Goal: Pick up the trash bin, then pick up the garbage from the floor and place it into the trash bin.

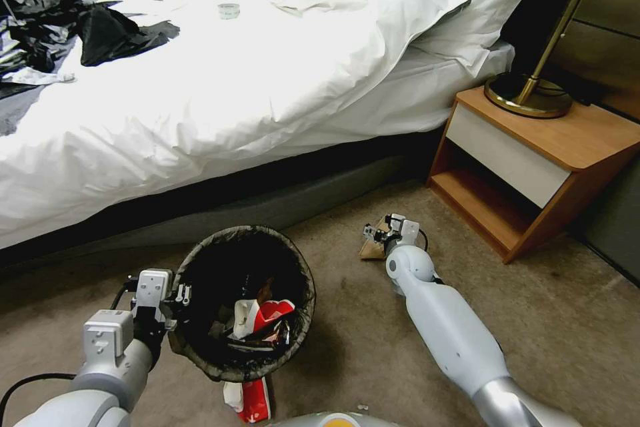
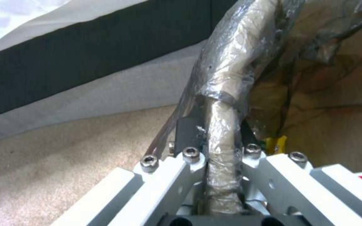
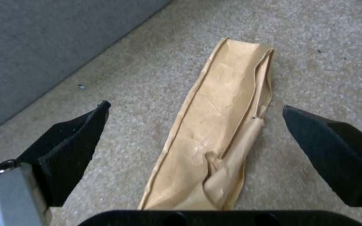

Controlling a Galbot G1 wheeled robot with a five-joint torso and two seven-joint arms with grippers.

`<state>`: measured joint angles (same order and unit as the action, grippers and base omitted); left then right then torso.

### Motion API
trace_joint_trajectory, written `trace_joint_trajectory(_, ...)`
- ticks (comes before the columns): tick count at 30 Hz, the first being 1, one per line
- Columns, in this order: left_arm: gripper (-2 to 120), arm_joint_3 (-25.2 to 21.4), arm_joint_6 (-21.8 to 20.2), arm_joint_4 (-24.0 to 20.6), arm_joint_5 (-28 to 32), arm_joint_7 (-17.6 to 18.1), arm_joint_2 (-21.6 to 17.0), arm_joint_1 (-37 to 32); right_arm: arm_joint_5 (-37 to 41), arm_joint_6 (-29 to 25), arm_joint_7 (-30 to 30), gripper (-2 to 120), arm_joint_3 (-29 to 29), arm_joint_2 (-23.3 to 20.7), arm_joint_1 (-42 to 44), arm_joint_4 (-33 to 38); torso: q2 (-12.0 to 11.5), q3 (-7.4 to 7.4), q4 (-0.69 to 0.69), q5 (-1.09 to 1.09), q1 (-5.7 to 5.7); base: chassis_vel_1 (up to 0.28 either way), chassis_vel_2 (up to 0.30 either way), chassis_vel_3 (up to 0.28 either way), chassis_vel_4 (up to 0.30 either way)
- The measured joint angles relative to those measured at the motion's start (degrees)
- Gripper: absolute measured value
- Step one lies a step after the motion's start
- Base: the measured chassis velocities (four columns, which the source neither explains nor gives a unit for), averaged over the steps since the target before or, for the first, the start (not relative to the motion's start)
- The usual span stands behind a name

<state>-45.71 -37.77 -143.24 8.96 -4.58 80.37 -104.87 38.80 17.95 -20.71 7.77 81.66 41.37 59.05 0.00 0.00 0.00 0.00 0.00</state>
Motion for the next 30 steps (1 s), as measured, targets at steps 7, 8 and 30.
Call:
trace_joint_trajectory(7, 1, 0.1, 0.0, 0.0, -0.4, -0.1, 0.2, -0.1, -0.5, -1.3, 2.1, 100, -0.6, 0.9, -2.5, -5.1, 0.0, 0.0, 0.0, 0.0, 0.0, 0.0, 0.0, 0.0, 0.0)
trace_joint_trajectory(8, 1, 0.1, 0.1, 0.0, -0.5, -0.2, 0.2, -0.1, -0.7, -1.5, 2.4, 100, -0.9, 1.0, -2.9, -6.0, 0.0, 0.0, 0.0, 0.0, -0.01, 0.0, 0.0, 0.0, 0.0)
trace_joint_trajectory(30, 1, 0.3, 0.2, 0.0, -1.0, -0.4, -0.4, -0.1, -0.6, -3.1, 3.3, 100, -1.4, 2.5, -6.1, -15.8, 0.0, 0.0, 0.0, 0.0, 0.0, 0.0, 0.0, 0.0, 0.0)
